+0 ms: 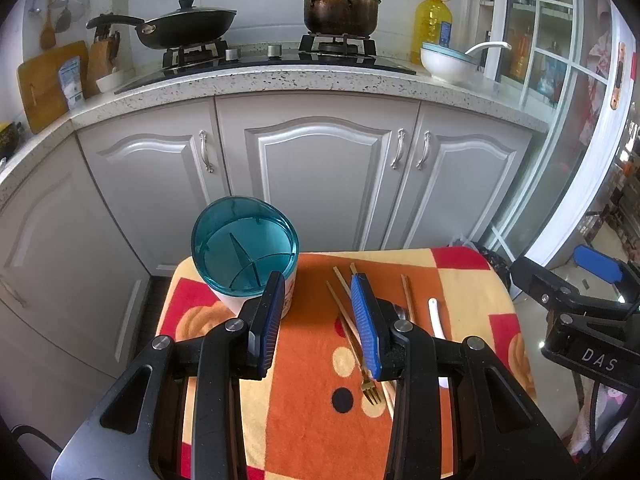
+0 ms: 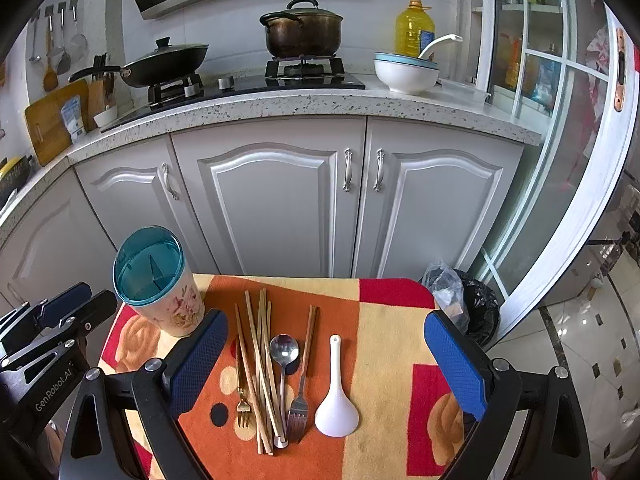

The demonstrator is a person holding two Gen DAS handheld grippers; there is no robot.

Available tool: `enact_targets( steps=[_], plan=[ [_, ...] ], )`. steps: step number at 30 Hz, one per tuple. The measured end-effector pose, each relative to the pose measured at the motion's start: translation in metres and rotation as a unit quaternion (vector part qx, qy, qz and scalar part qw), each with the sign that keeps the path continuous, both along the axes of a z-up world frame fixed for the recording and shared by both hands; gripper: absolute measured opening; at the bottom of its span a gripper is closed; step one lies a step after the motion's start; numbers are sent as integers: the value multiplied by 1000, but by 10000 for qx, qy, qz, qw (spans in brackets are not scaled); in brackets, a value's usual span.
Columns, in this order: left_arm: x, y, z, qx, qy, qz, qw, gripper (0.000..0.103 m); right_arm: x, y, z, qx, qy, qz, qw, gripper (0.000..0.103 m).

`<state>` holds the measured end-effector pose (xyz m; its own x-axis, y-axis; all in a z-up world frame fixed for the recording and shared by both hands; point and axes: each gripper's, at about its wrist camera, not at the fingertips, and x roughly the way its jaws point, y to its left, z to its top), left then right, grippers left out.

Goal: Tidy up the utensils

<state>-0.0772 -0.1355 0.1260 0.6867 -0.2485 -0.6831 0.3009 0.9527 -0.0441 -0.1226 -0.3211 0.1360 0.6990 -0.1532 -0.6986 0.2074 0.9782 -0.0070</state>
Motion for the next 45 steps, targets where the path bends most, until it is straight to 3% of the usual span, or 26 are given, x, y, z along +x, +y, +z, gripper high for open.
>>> enact_targets(
  steps=[45],
  plan=[
    [10,3,-19,-112,326,95,9994,33,7,-2,-17,217,210,67,9995,98]
  ],
)
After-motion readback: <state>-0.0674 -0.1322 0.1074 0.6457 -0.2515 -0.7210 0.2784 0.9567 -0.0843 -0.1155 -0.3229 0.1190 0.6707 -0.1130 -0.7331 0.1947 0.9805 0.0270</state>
